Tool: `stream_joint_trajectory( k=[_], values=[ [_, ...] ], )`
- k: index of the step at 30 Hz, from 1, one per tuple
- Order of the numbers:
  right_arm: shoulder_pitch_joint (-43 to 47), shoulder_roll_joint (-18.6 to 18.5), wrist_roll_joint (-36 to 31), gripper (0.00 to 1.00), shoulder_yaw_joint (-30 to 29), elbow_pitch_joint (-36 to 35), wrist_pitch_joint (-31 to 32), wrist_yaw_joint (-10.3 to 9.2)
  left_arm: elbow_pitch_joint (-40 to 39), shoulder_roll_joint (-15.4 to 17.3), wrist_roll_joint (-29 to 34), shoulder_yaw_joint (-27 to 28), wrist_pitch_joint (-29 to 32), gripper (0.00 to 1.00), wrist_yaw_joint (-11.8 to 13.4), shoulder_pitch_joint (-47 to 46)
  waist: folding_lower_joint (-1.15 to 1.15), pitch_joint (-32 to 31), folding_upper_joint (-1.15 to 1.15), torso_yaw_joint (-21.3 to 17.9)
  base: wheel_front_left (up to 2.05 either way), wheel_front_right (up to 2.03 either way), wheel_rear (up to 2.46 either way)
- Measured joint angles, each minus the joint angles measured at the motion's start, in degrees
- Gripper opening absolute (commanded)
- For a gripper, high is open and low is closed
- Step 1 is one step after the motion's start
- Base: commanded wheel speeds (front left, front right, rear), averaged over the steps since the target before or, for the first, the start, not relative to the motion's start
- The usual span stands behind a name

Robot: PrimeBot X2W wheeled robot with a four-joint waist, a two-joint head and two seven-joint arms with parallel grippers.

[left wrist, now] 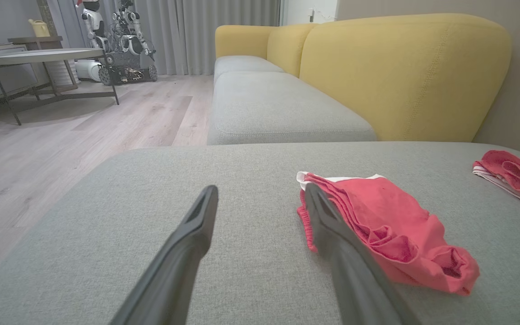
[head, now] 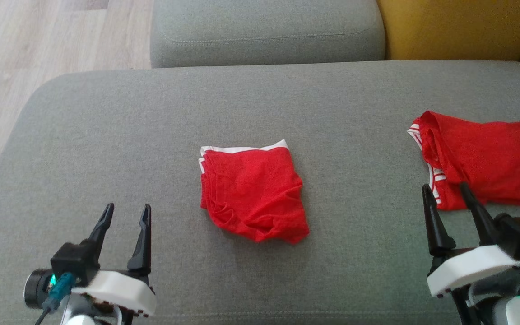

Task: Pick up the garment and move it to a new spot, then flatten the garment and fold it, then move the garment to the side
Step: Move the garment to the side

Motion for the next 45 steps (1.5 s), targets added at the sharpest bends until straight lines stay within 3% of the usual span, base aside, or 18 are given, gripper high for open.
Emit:
stream_joint_trajectory(
  k=[27,37,45],
  values=[
    [-0.2,0.0,1.1,1.00,0.0,2.1,0.2,0.00,-1.0,0.5,-0.5,-1.0,0.4,1.00,0.5,-0.2,0.00,1.2,0.00,1.1,0.00,0.00,0.00],
    [-13.3,0.0,2.7,1.00,7.4,14.5,-0.3,0.00,-1.0,0.0,-0.5,-1.9,-1.5,1.00,-0.6,-8.1,0.00,7.7,0.00,4.0,0.00,0.00,0.00],
    [-20.9,-0.2,9.8,1.00,17.0,29.6,-1.3,0.00,1.7,-1.6,-0.5,-2.9,-3.4,1.00,-1.5,-12.2,0.01,12.5,0.00,7.6,0.00,0.00,0.00]
  ],
)
